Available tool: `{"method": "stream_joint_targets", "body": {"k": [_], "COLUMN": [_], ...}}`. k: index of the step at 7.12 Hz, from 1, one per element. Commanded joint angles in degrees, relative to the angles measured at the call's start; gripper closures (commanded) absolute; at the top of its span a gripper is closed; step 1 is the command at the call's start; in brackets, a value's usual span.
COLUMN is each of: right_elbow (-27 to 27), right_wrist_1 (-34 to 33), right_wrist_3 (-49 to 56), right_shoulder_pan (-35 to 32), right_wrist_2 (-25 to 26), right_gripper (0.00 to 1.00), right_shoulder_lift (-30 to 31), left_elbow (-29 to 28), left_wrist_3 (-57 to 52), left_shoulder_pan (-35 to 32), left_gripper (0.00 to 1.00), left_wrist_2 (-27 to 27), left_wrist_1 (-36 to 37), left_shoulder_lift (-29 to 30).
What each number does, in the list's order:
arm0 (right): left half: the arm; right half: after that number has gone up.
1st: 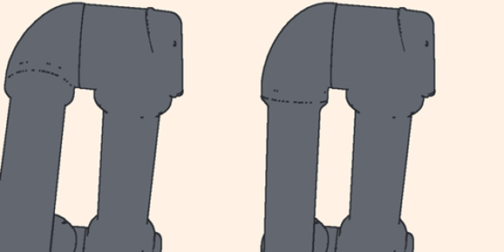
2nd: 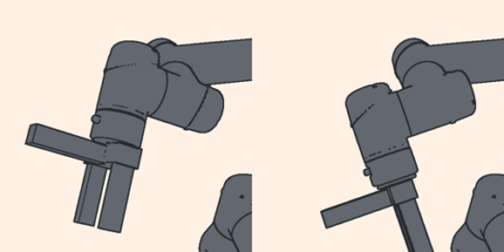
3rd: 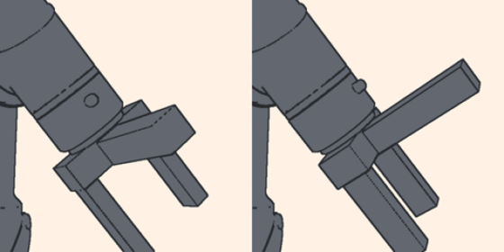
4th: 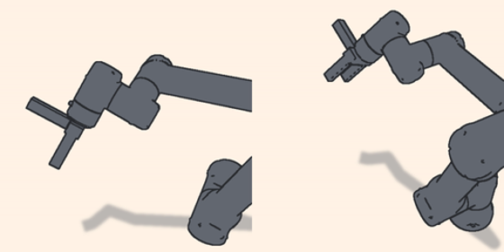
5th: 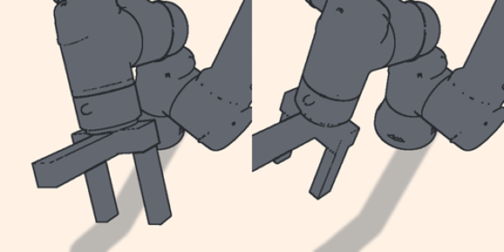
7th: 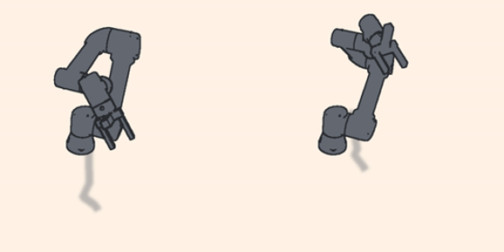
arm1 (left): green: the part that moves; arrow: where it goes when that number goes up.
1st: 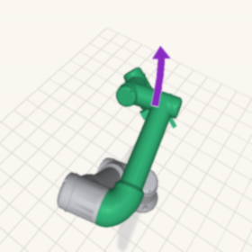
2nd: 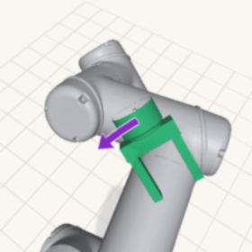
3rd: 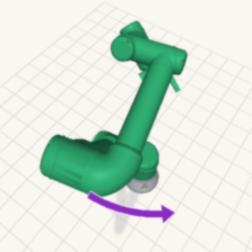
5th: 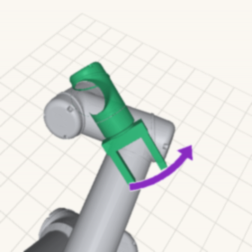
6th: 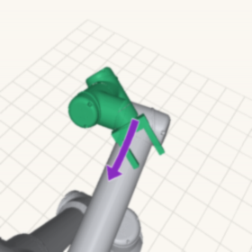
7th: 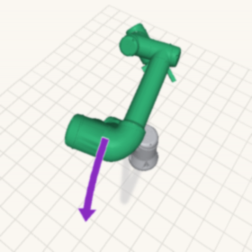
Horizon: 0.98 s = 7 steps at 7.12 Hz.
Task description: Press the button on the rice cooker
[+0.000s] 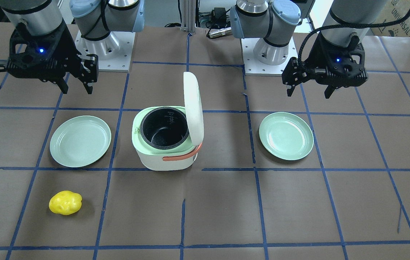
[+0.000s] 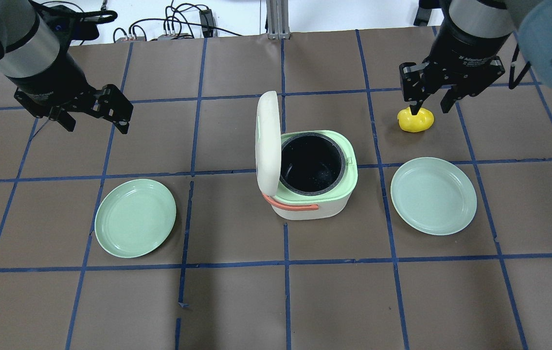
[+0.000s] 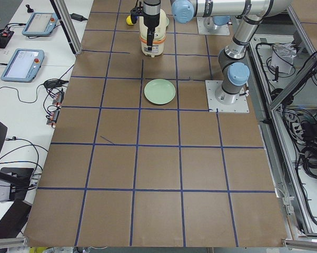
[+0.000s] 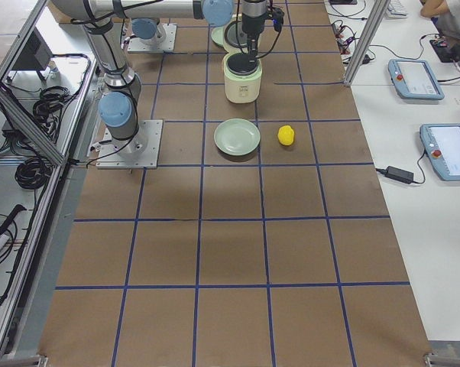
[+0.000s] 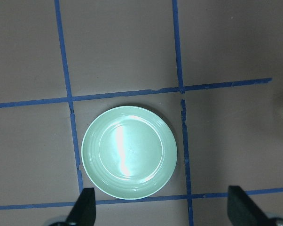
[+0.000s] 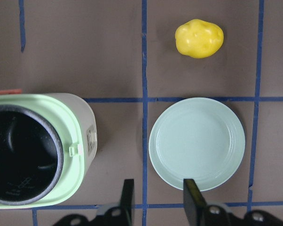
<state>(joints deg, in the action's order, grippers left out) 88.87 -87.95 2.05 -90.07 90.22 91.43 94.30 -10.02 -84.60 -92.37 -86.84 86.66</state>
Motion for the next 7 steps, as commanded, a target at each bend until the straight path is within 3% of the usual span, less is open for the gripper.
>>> {"method": "stream_joint_targets", "body": {"k": [1, 7], "right_elbow": [-1.23, 0.96], "right_wrist_1": [2.52, 1.82], "right_wrist_3": [2.25, 1.82], "right_shoulder_pan": [0.59, 0.16], "right_wrist_2": [-1.45, -1.19], "right_gripper": [0.00, 0.00], "right_shoulder_lift": [2.77, 3.14], "left_elbow": [0.00, 0.00], "left_wrist_3": [0.00, 0.00], "left_shoulder_pan": [-0.04, -0.04], "left_gripper": [0.00, 0.00], "left_wrist_2": [0.00, 0.00], "left_wrist_1": [0.00, 0.00], "left_shoulder_lift": [0.00, 0.00]}}
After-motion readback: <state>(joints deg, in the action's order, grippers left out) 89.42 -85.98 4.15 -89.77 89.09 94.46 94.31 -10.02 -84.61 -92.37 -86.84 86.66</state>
